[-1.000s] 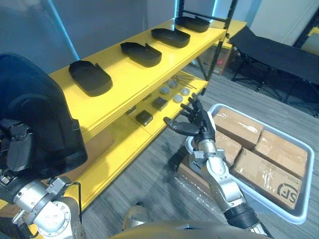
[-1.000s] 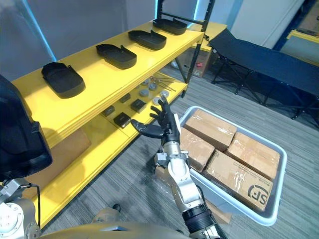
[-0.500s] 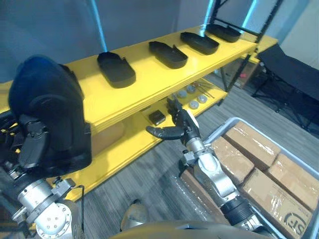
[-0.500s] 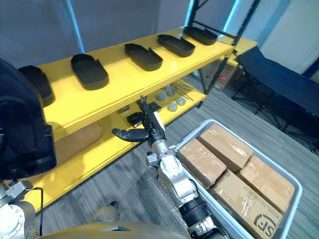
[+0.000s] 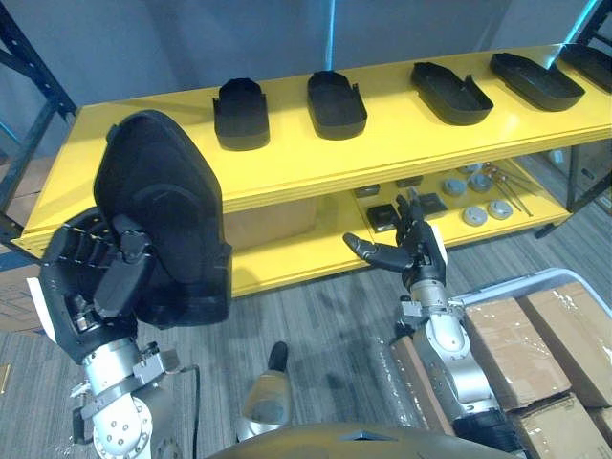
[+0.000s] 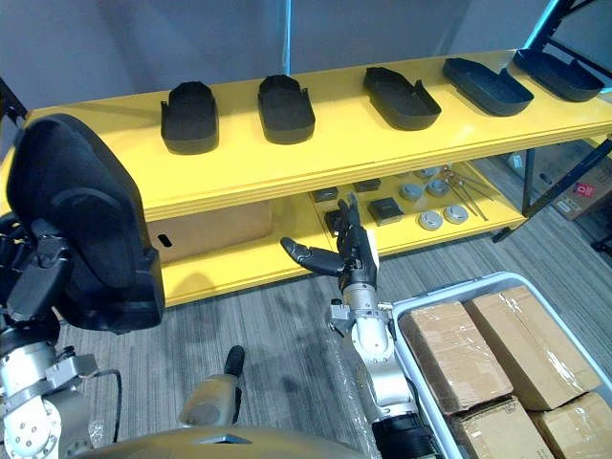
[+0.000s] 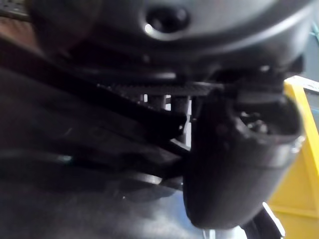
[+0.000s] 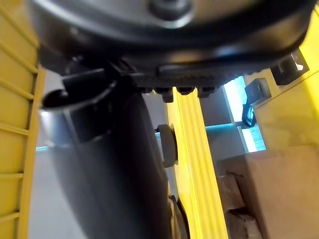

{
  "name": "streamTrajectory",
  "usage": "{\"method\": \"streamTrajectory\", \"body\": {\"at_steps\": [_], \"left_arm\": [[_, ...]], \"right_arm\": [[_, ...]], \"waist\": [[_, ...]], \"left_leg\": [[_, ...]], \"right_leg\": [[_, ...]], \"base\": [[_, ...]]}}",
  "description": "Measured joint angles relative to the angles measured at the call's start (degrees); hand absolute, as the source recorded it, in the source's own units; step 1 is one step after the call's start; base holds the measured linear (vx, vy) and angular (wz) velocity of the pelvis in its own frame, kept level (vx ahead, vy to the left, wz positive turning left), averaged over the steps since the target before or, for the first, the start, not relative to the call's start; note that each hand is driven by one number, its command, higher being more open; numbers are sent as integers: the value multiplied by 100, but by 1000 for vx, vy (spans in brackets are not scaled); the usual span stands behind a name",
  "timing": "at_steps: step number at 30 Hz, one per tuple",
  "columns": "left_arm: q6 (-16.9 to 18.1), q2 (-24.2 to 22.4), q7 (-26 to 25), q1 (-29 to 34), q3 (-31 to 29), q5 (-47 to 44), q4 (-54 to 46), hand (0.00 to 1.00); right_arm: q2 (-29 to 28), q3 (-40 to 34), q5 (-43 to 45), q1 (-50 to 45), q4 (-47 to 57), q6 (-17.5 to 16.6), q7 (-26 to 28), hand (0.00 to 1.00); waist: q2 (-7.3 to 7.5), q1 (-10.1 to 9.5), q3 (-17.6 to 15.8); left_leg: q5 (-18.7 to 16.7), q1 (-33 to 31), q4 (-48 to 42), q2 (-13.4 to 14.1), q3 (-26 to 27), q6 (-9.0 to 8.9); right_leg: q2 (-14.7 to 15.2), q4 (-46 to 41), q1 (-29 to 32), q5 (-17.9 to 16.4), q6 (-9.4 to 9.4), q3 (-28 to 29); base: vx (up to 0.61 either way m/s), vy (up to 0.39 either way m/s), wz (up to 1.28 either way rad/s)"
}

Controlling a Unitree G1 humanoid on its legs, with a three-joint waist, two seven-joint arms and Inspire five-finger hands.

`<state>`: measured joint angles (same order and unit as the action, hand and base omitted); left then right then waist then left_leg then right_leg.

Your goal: Walk over and take three plastic housings, then place them on the shelf

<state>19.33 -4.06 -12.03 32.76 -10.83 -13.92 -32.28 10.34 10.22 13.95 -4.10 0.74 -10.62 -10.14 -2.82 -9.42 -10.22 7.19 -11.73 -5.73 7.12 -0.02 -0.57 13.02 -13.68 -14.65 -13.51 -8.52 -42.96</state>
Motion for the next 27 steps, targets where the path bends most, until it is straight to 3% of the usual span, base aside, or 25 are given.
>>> {"method": "streamTrajectory", "body": {"at_steps": [2,3,4,5,7,10,12,14,15,16,17,18,20,22,23,24,25,26,27], "left_arm": [[32,13,-113,6,54,0,1,0],[82,18,-217,-27,62,4,2,0],[141,31,-375,-90,56,11,2,0],[141,59,-435,-113,61,25,3,0],[140,181,-468,-230,99,47,17,0],[136,311,-398,-546,92,89,17,0],[135,301,-391,-712,96,115,17,0],[134,379,-434,-873,10,321,11,0],[134,432,-450,-880,-6,355,10,0],[131,546,-498,-909,-12,365,12,0],[96,633,-546,-1045,-6,368,15,0],[72,630,-601,-1224,19,368,19,0],[65,630,-680,-1439,117,366,51,0],[63,632,-694,-1585,325,367,181,0],[63,634,-699,-1614,401,367,231,0],[56,640,-729,-1681,612,366,346,0],[53,639,-729,-1687,666,366,380,0],[-19,522,-733,-1671,890,370,527,0],[-42,512,-729,-1635,929,362,527,0]], "right_arm": [[-5,3,2,60,19,-150,54,100],[-6,4,8,149,20,-251,91,100],[-18,4,44,342,20,-277,93,100],[-58,2,60,387,19,-277,83,100],[-229,-4,305,393,38,-307,78,100],[-378,-1,704,358,240,-306,103,100],[-380,0,695,358,347,-305,134,100],[-434,3,692,350,382,-305,334,100],[-459,2,688,348,384,-305,386,100],[-516,-2,679,345,391,-305,467,100],[-527,-7,664,338,470,-304,518,100],[-529,-47,655,317,595,-288,580,100],[-527,-177,651,217,910,-271,650,100],[-483,-430,661,129,1195,-271,728,100],[-466,-506,664,89,1259,-271,728,100],[-439,-677,670,-20,1403,-274,713,100],[-434,-696,670,-31,1419,-274,700,100],[-277,-751,664,-13,1417,-257,637,100],[-220,-754,663,28,1417,-254,599,100]], "waist": [[25,9,-89],[96,17,-145],[12,0,-281],[39,6,-331],[242,48,-397],[423,50,-400],[399,107,-397],[394,200,-401],[402,248,-402],[381,367,-405],[385,495,-396],[354,577,-385],[319,702,-360],[271,923,-327],[257,977,-321],[375,1083,-251],[456,1114,-207],[245,1068,-123],[194,1019,-98]], "left_leg": [[-143,-36,-57,13,246,-187],[-253,-218,-353,35,391,-171],[-245,-341,-846,85,417,-197],[-312,-360,-1013,73,446,-271],[-600,-386,-1368,-97,538,-181],[-997,-399,-1728,-382,606,-57],[-1095,-354,-1750,-475,590,10],[-1130,-4,-1437,-559,567,73],[-1116,130,-1298,-581,546,108],[-1091,281,-1095,-584,444,168],[-1021,449,-843,-591,302,277],[-983,562,-624,-589,124,331],[-946,624,-425,-590,-111,348],[-921,625,-380,-637,-492,310],[-900,632,-373,-663,-625,273],[-867,645,-339,-889,-972,87],[-868,645,-351,-1003,-1089,22],[-893,630,-407,-922,-1261,-90],[-921,642,-402,-873,-1310,-138]], "right_leg": [[119,-119,179,-82,-13,301],[211,-230,367,-103,-10,503],[268,-436,432,-151,-85,730],[294,-494,419,-175,-125,774],[489,-498,331,-195,-158,880],[704,-353,125,-146,-93,954],[830,-735,232,154,93,1157],[1100,-1962,813,826,623,1746],[1117,-2235,952,1023,667,1977],[1036,-2519,1126,939,577,2303],[730,-2561,1315,426,498,2565],[350,-2215,1499,92,552,2739],[-234,-1302,1733,-18,592,3118],[-717,-583,1966,61,520,3865],[-799,-396,1977,108,489,4059],[-803,192,1970,558,576,4339],[-706,203,1945,1002,463,4300],[-739,222,1794,976,439,3970],[-787,256,1744,953,476,3911]], "base": [[-87,123,-18],[-86,191,-53],[-65,196,-57],[-12,143,-46],[54,109,-8],[153,197,8],[142,179,17],[174,258,6],[160,165,4],[144,36,30],[181,20,47],[202,11,44],[174,-14,55],[161,-81,93],[255,-165,147],[225,-169,134],[332,-282,162],[238,-217,90],[260,-242,71]]}}
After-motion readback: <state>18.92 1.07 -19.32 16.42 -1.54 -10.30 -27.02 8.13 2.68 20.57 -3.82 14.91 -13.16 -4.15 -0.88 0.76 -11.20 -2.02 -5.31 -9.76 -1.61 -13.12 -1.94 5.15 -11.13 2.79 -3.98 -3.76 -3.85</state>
